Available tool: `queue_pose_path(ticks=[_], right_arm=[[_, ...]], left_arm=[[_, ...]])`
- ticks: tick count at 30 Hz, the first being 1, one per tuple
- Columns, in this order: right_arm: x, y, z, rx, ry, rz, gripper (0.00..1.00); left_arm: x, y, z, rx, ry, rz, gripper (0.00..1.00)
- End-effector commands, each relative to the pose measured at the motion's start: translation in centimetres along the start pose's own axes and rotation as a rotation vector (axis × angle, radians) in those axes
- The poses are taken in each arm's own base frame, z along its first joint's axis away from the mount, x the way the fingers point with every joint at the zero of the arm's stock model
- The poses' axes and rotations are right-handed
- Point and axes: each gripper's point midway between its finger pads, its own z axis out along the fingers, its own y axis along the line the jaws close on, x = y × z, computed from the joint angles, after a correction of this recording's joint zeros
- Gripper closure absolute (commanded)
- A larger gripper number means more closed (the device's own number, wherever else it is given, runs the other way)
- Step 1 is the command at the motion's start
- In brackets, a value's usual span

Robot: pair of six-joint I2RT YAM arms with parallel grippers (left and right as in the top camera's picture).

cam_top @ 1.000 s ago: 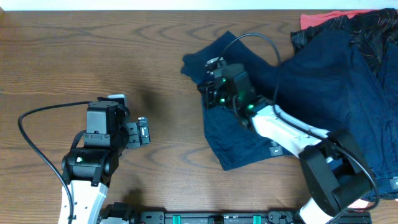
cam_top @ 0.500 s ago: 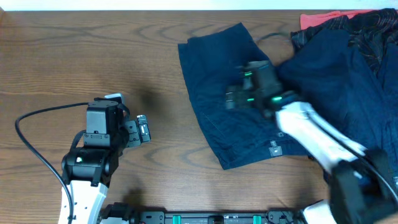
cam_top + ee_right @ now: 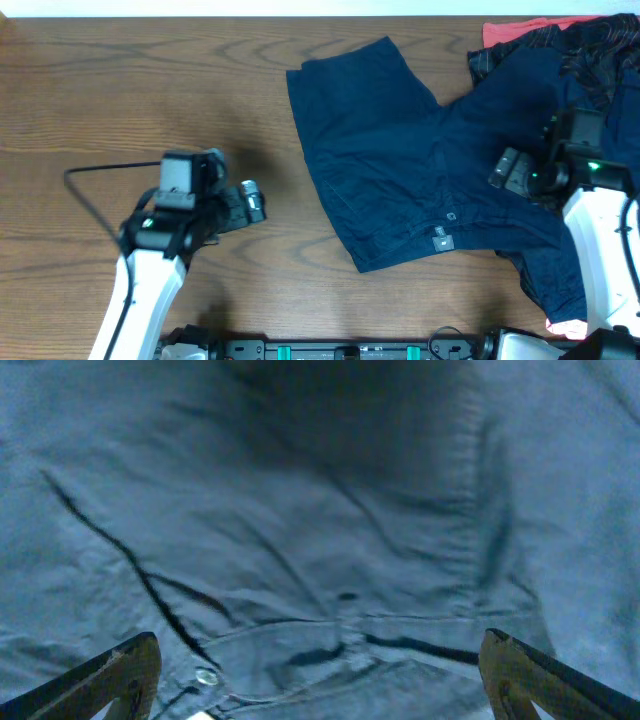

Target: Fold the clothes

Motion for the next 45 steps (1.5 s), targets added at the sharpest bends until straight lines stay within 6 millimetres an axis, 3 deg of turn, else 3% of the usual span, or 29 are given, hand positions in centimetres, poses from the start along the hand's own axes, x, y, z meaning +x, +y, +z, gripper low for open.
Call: queue_pose_path(ticks=[1,11,18,32,39,42,44,45], right_arm=[[-0.3,-0.7,-0.5,-0.006,-0.005,0.02,0.01],[0.1,-0.9,-0.5,-0.001,0.01,0.009,0.01],[0.4,-1.0,-0.5,0.004,0.022,0.002,0.01],[0.4,-1.0,-0.5,0.003,0.023,0.002,0.01],[0.7,-1.0,-0.5,0.006,0.033,0.001,0.01],[0.7,-1.0,-0.5,0.006,0.034,0.001,0.01],[0.7,-1.0,-0.5,0.006,0.034,0.001,0.01],[0.7,-1.1,-0.5,0.007,0.034,0.001,0.01]], left_arm=[[2.3,-1.5,2.0,0.033,0.127,-0.049,0.02],[6.5,-3.7,7.1,-0.061,0.285,0.016,0.02],[8.8,-5.5,9.1,-0.066,0.338,0.033,0.02],[13.3,-12.6,12.5,0.056,0.341,0.06,0.02],[16.2,-13.7,14.6,0.046,0.379,0.045,0.0],[17.0,-13.7,15.3,0.04,0.39,0.056,0.22],[17.0,-13.7,15.4,0.038,0.389,0.056,0.62],[17.0,-13.7,15.4,0.039,0.386,0.057,0.74]])
